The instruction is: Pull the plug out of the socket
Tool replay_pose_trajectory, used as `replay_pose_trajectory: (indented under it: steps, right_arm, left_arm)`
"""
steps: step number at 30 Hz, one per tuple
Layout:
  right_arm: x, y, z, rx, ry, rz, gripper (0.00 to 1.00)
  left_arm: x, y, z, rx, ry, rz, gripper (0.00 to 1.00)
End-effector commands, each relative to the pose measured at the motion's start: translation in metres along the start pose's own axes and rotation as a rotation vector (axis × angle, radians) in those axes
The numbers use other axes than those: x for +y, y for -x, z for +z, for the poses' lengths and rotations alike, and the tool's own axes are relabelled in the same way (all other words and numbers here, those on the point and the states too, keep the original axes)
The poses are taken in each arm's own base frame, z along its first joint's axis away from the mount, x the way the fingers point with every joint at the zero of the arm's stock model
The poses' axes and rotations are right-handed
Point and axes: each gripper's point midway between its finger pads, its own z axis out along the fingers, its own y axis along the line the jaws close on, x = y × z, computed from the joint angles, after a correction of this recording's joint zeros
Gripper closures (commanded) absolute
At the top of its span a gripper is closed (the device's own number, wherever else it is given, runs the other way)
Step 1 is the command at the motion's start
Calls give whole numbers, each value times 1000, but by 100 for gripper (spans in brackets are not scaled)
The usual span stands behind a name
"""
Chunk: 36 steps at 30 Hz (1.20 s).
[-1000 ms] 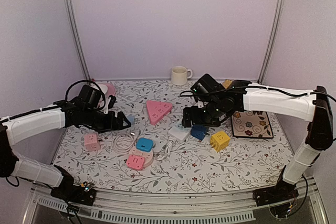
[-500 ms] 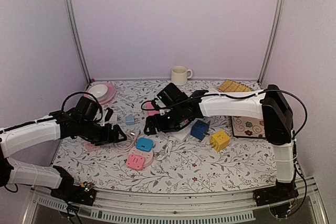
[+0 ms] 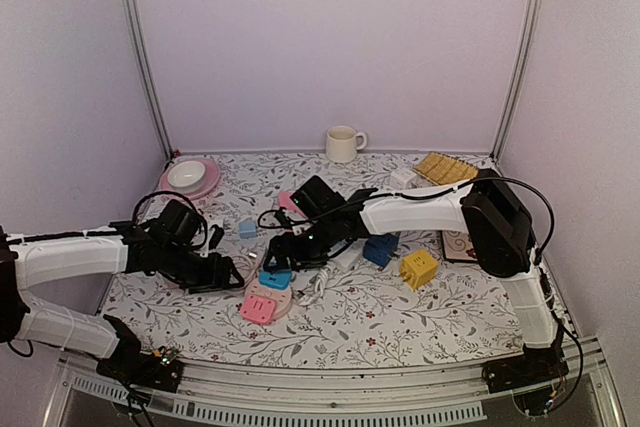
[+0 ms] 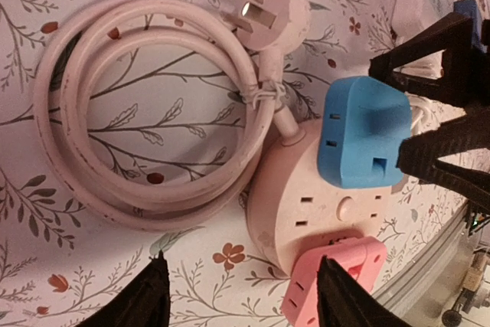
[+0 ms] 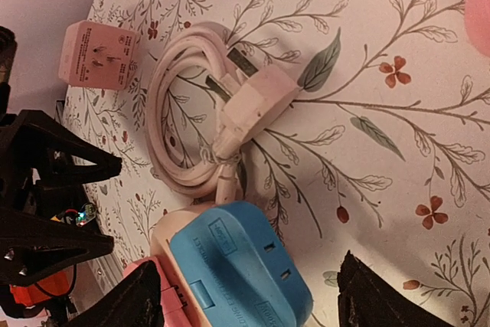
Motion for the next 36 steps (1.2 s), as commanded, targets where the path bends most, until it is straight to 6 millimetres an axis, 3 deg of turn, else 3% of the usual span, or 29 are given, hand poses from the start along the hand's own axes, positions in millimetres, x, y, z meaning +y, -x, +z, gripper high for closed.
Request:
replay_pose_trajectory:
  steps: [1,9,21,26,36]
  right_arm:
    - [14,-4,6,21,81,10,22]
    - [17,-13,9,56,117,36,38]
    - [-6,-23,22,82,41,83,38]
    - [6,-22,20,87,73,71,41]
    - [35,-9,-7,50,131,45,59]
  left_arm:
    - [-1,-4,13,16,-4,38,36]
    - [-3,-6,23,32,-2,72,38]
    - [10,-12,35,55,77,86,46]
    - [15,-16,39,72,112,100,48]
    - [24,-20,44,96,168,113,50]
